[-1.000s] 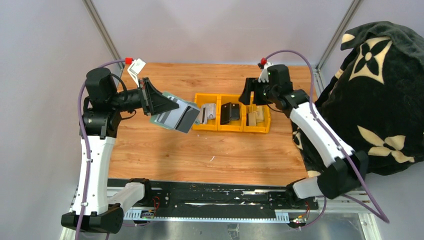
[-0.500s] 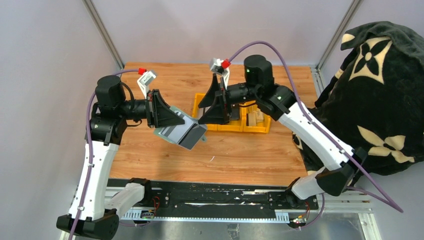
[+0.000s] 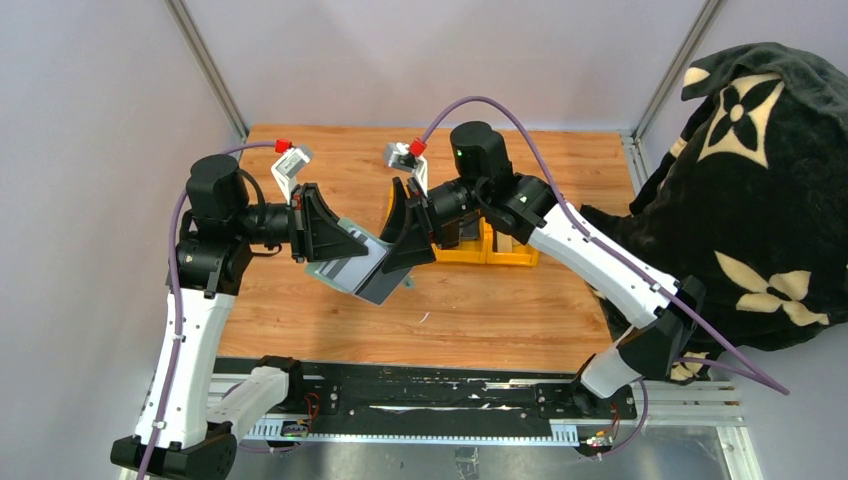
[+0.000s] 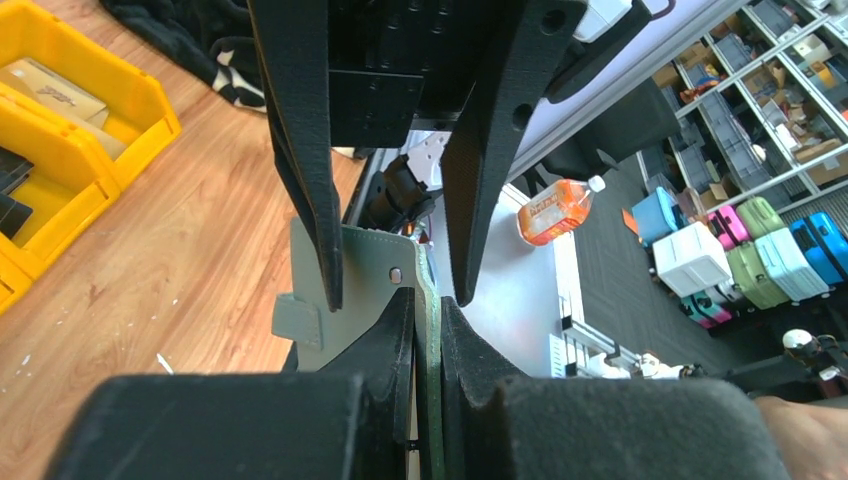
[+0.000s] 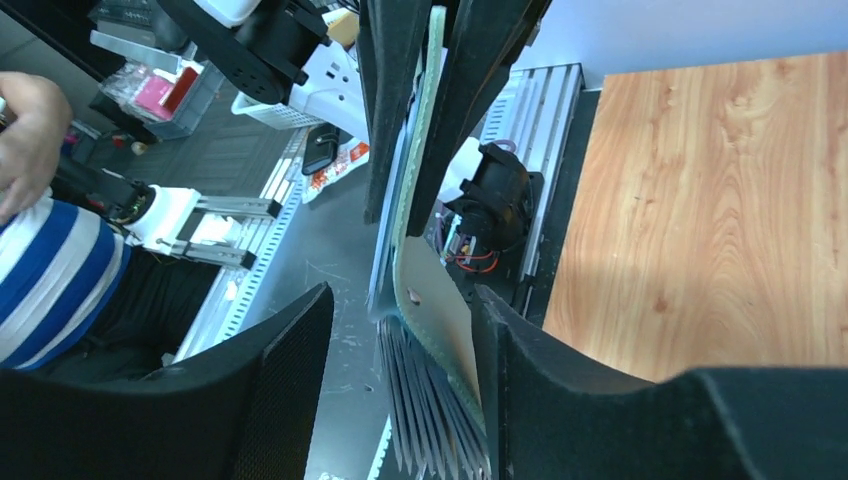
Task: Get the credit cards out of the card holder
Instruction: Remove the credit card from the card holder.
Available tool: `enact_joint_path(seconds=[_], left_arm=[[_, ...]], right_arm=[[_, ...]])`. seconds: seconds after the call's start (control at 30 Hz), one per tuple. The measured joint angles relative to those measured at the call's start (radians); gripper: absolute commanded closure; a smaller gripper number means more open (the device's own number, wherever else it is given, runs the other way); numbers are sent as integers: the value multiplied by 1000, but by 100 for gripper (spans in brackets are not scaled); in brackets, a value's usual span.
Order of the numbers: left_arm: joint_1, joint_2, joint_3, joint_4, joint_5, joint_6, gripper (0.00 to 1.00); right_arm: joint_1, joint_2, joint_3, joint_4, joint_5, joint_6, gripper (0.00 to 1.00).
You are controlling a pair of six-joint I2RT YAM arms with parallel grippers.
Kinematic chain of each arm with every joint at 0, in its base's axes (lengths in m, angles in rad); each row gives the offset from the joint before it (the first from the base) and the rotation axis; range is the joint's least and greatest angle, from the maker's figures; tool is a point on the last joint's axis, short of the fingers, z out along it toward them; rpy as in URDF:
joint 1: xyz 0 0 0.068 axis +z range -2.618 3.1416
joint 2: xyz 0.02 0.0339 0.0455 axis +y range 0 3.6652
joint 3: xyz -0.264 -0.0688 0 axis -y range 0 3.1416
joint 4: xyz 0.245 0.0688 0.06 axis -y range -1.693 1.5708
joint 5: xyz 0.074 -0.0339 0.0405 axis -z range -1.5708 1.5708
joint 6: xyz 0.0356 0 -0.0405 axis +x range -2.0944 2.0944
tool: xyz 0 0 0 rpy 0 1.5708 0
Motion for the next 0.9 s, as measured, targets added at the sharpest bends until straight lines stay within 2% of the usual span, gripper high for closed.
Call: enact_joint_path(seconds=[0.13, 0.23, 0.27, 0.3, 0.4, 0.47, 0.6, 0.8, 0.9], left_arm=[[-5, 0, 0, 0, 1, 1, 100], [-4, 0, 0, 0, 0, 3, 98], [-4, 0, 0, 0, 1, 3, 85], [-4, 0, 0, 0, 2, 4, 68], [-5, -1, 1, 9, 1, 5, 43], [-5, -1, 2, 13, -3, 17, 33], [-5, 0, 16, -25, -30, 66, 33], [-6, 17, 67, -163, -141, 224, 55], [-5, 14, 67, -196, -190, 278, 58]], right_arm=[[3, 19, 0, 53, -19, 49, 73], [3, 34, 0, 87, -34, 94, 97], [3, 36, 0, 92, -40, 106, 100], [3, 37, 0, 96, -42, 114, 100], [3, 38, 0, 110, -33, 135, 100], [0, 40, -3, 124, -12, 153, 100], [-41, 8, -112, 278, 45, 264, 100], [-118, -80, -337, 526, 171, 459, 100], [-117, -104, -385, 608, 225, 527, 100]])
